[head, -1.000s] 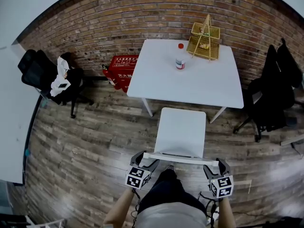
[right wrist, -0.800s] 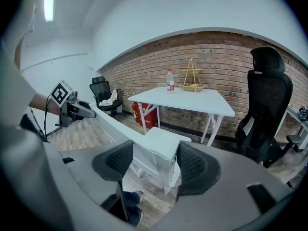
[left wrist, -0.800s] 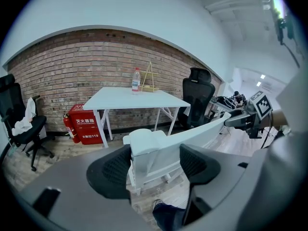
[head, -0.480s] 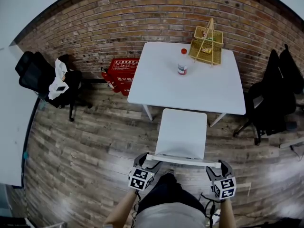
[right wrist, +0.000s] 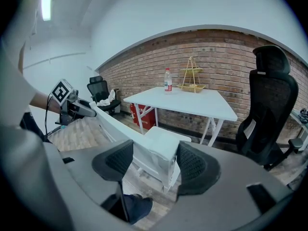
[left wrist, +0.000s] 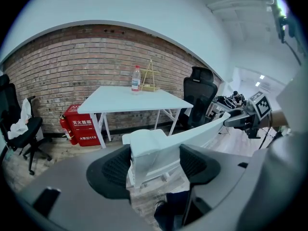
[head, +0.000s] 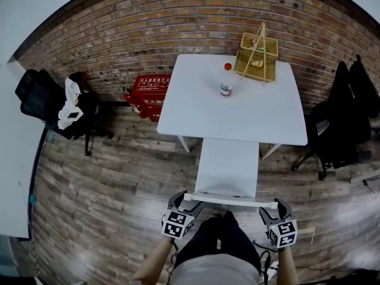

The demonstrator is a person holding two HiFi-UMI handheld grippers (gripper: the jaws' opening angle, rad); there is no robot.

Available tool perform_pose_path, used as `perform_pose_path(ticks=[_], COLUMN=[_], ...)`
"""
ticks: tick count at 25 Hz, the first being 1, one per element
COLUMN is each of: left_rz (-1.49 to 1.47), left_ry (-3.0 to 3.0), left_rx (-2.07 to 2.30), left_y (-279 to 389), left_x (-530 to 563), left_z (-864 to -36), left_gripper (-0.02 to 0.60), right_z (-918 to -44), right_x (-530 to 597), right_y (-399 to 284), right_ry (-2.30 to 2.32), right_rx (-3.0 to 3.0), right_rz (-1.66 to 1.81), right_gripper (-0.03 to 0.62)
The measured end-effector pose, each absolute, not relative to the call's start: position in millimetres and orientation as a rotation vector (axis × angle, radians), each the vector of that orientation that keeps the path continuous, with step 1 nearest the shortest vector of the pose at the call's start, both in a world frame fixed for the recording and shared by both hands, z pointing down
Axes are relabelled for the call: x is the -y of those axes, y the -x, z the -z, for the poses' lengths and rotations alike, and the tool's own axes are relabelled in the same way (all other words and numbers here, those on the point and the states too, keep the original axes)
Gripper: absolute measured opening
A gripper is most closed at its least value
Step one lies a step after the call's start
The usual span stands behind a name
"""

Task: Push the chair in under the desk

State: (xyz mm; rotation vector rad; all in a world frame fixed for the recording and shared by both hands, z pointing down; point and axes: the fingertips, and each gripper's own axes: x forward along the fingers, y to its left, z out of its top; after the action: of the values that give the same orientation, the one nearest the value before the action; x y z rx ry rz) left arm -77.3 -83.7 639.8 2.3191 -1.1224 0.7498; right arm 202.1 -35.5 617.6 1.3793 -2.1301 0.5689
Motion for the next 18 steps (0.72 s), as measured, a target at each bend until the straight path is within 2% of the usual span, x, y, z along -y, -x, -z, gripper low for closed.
perform_pose_path(ticks=[18], left_rz=[-0.746], left_ry=[-2.3], left_rx=[1.147], left_y=[58.1], left_x=[123.5], left_z=[-641.5], left_gripper=[0.322], right_z=[-620.2], right_x=[81.6], right_y=[-221.5], right_ry=[-1.357], right_rx=[2.118], right_rz=[-0.58], right_gripper=[0.293])
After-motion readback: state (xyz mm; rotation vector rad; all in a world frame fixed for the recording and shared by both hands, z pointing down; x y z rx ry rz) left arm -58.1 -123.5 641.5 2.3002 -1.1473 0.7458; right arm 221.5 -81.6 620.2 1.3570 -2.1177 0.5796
